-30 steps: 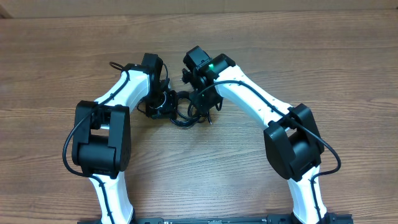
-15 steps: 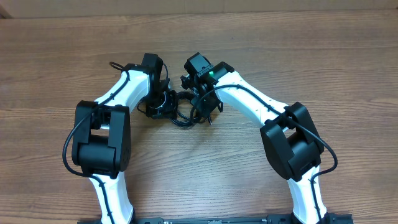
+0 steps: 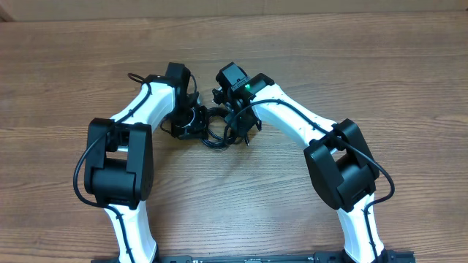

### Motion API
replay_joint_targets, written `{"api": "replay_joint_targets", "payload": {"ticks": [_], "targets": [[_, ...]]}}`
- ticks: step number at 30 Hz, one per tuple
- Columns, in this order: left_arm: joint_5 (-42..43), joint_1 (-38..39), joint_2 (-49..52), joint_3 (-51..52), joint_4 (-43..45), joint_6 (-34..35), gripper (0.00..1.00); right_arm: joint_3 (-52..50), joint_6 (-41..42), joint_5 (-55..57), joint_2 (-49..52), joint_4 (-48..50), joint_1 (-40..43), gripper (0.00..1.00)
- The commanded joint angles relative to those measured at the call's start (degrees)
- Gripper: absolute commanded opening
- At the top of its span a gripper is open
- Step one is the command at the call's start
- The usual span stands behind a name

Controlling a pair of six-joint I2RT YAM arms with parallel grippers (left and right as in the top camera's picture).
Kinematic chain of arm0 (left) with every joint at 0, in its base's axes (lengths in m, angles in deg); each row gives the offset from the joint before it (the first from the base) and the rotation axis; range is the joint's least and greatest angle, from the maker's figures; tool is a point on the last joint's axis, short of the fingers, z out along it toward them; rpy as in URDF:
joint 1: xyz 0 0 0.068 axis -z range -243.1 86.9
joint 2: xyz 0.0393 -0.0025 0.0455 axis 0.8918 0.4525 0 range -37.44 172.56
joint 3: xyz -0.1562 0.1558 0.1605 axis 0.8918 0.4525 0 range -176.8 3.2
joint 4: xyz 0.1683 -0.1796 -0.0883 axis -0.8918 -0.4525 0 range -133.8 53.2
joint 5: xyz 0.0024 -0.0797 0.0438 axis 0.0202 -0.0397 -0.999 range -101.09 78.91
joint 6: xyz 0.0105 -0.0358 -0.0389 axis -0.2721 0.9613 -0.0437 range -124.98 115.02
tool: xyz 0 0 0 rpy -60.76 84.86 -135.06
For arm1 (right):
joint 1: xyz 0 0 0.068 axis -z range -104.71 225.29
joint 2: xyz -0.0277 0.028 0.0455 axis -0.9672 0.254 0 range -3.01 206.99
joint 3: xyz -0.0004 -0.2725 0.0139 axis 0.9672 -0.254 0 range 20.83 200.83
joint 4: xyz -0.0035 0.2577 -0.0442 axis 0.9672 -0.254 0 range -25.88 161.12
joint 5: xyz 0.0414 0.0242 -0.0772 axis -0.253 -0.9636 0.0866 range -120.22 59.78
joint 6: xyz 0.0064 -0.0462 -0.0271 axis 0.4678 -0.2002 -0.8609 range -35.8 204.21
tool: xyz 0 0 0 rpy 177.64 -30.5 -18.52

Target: Untangle cables

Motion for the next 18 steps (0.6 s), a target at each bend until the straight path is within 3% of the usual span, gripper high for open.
{"api": "replay_joint_targets", "payload": {"ticks": [1, 10, 18], "targets": [[-2.0, -0.4, 4.6, 3.0, -0.3, 0.2, 0.12, -0.3, 0.1, 1.8, 1.1, 1.5, -0.1, 0.26], [-2.1, -0.4, 4.6, 3.0, -1.3, 0.1, 0.11, -0.3, 0.3, 6.1, 1.8, 6.4, -0.1, 0.26], [-2.1, -0.4, 4.6, 3.0, -1.6, -1.0, 0.10, -0.3, 5.7, 9.5, 1.8, 13.1, -0.1, 0.26]]}}
